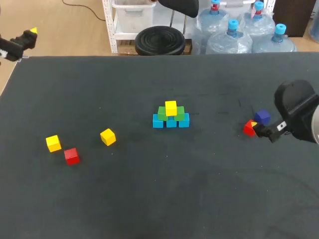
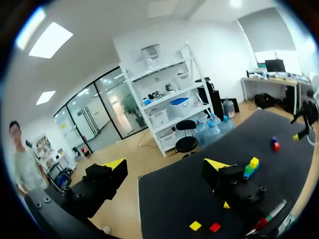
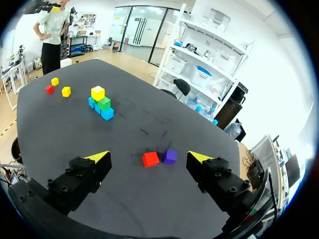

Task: Place the blue cubes, place green cubes on the blue cubes, place the yellow cubes on the green cubes, then place the red cubes on the yellow cubes, and place purple cube on the red cubes.

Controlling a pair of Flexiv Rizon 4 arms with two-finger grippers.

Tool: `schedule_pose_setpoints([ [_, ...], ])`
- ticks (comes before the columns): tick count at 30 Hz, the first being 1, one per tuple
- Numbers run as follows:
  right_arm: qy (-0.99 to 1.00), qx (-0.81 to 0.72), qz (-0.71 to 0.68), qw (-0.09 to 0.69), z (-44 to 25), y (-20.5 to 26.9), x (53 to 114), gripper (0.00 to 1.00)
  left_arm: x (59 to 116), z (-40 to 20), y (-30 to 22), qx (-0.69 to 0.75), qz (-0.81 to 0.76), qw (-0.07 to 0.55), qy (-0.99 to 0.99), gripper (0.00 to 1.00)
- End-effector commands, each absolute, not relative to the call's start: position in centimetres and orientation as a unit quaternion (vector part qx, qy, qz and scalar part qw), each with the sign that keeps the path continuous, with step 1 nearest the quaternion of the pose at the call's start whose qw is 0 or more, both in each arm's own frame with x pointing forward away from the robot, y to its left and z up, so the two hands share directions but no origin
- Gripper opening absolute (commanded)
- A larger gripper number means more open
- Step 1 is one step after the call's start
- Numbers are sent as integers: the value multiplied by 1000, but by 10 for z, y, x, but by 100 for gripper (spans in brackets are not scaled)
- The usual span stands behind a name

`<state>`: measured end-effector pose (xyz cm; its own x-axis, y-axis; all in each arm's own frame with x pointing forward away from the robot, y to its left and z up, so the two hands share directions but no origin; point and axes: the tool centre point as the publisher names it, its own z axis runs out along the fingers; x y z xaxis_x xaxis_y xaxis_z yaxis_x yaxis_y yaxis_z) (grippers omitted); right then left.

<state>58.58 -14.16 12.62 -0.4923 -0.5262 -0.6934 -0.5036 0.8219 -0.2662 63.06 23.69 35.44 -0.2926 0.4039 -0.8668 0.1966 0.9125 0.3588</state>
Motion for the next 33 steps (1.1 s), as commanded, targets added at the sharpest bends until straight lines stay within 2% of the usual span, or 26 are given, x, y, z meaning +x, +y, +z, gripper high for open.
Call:
schedule_pose_setpoints([
  [1, 862, -298, -12, 411, 124, -143, 586, 100, 642, 384, 253, 211, 156, 552, 791, 100],
  [5, 862, -298, -12, 411, 124, -143, 586, 100, 648, 468, 291, 312, 162, 563, 748, 100],
  [6, 862, -298, -12, 411, 124, -143, 586, 100, 648, 485, 298, 366, 173, 549, 731, 100],
  [8, 862, -298, -12, 411, 124, -143, 586, 100, 649, 520, 311, 367, 190, 584, 699, 100],
  [15, 862, -298, -12, 411, 124, -143, 586, 100, 667, 573, 327, 515, 267, 518, 629, 100],
  [21, 862, -298, -12, 411, 124, -143, 586, 100, 678, 572, 305, 628, 255, 459, 575, 100],
  [33, 862, -298, -12, 411, 124, -143, 586, 100, 690, 487, 237, 764, 151, 391, 490, 100],
])
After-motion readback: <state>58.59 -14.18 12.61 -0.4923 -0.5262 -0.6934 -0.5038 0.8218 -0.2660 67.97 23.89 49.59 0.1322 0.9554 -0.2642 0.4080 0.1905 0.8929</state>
